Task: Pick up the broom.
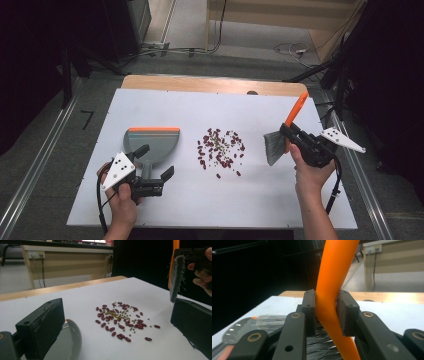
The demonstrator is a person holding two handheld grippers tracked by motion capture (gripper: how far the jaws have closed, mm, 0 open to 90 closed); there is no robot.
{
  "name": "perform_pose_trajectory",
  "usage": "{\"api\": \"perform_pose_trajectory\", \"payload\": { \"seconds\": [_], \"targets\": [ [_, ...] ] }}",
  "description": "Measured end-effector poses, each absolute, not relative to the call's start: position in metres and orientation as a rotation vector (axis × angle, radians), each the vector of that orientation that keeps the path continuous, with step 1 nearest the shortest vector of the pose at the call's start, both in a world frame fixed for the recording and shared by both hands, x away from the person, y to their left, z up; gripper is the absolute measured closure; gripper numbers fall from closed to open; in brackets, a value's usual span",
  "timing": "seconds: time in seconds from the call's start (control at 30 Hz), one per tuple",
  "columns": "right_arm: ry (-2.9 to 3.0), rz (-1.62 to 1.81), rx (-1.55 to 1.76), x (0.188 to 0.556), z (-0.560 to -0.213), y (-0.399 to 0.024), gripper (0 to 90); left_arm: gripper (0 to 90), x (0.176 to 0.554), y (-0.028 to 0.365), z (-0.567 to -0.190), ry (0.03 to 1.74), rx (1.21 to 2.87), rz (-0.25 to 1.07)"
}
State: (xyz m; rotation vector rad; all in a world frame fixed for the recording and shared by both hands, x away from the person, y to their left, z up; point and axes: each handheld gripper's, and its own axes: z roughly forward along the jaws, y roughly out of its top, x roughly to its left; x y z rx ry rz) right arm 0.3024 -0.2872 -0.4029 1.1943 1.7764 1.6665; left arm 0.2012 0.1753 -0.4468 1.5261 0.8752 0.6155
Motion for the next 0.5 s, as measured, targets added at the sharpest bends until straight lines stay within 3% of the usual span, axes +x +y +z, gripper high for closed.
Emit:
{"api": "perform_pose_trajectory", "payload": {
  "seconds": [0.5],
  "targets": [
    [1.851,1.736,1.067,0.283,-0.388,-0.231,69.1,0.0,0.211,0.137,-0.434,0.81,1.583,0.446]
  ]
}}
